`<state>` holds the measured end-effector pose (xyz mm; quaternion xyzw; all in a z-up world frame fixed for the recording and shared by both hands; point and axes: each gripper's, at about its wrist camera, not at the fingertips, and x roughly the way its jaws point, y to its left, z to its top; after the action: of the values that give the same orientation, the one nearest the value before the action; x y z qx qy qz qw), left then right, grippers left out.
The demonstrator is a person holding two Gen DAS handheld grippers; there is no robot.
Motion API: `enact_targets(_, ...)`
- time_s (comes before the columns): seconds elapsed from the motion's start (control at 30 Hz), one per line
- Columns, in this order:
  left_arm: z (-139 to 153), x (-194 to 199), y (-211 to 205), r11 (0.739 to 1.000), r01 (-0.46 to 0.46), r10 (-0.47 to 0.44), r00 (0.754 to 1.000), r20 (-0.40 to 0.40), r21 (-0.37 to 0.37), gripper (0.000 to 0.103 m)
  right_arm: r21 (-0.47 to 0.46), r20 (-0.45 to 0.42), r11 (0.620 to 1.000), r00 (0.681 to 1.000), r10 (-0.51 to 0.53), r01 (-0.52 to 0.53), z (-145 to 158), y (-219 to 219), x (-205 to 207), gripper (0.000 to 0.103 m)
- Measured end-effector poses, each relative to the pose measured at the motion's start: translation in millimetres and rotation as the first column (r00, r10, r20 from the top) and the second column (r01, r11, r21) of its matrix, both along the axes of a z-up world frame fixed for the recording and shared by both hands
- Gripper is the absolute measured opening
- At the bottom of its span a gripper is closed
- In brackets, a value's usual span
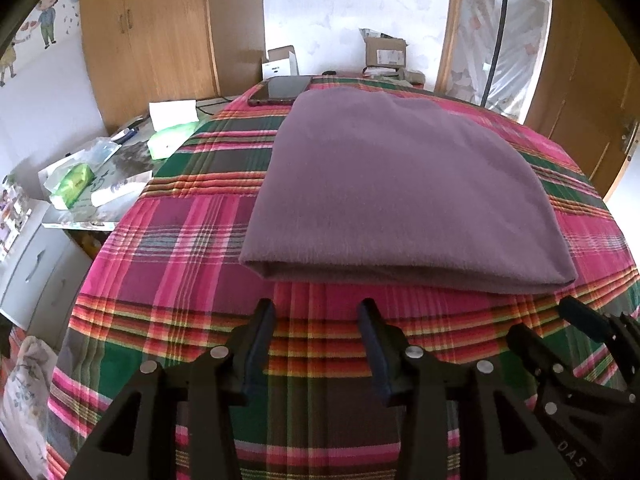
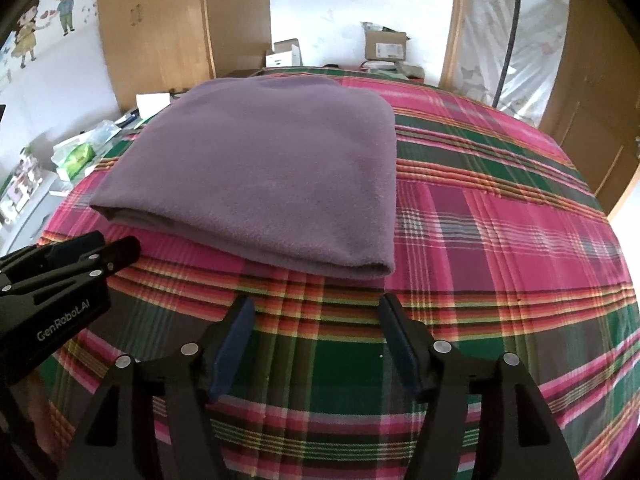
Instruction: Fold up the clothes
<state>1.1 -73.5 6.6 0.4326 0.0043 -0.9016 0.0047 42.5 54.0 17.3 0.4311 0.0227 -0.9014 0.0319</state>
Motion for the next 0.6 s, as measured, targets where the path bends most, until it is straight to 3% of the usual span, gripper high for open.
enact_targets(0.17, -1.1, -2.5, -3.2, 1.000, -0.003, 0.004, 1.000, -0.009, 0.008, 0.052, 0.003, 0.004, 1.000, 1.000, 0.002, -0.002, 0.1, -0.7, -0.9, 0.073)
enact_targets(0.6, -0.6, -0.3, -0.5, 1.000, -0.004, 0.004, 1.000, -0.013, 0.002, 0.053, 0.004, 0.008, 1.000, 1.000, -0.015, 0.015, -0.6, -1.5, -2.9, 0.078)
